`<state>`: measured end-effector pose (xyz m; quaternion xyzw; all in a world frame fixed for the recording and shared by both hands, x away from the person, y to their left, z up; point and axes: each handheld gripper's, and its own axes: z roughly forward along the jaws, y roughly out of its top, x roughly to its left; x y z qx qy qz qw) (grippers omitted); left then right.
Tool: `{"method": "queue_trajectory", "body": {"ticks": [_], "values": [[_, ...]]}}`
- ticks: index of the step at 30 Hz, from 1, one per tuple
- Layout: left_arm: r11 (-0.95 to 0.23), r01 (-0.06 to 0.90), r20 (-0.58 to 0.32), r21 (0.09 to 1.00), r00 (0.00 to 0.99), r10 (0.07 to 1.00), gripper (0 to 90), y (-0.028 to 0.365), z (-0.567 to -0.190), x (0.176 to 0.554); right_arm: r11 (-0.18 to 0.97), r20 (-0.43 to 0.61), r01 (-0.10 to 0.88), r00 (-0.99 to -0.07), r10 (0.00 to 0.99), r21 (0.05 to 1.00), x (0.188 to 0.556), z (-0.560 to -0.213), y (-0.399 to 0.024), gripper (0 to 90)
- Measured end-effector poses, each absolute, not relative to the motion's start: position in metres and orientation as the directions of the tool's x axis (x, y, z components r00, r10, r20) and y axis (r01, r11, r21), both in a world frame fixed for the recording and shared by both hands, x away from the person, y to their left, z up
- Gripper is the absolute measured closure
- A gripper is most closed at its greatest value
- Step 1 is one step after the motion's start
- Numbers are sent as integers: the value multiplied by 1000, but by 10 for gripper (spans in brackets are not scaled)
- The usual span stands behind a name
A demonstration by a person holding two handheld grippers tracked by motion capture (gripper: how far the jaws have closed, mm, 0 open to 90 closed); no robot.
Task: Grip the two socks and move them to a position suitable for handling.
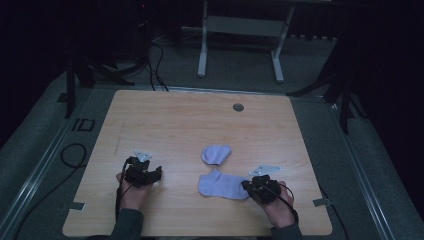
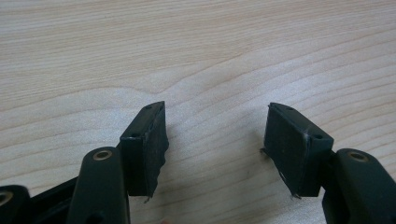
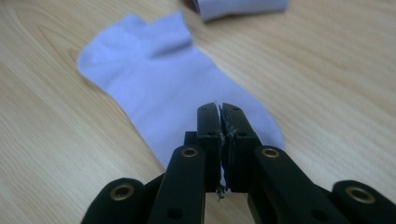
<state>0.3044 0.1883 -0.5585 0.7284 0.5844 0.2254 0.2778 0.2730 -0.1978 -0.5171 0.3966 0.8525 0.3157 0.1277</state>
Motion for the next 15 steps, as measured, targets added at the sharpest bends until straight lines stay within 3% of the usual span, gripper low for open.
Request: {"method": "queue_trajectory", "body": {"ticks": [7, 15], "values": [[-163, 726, 3, 669, 215, 977, 394, 188, -559, 304, 533, 26, 624, -663, 748, 572, 276, -538, -194, 868], [-163, 725, 4, 669, 216, 976, 392, 188, -559, 304, 556, 24, 603, -690, 723, 572, 283, -545, -182, 873]]}}
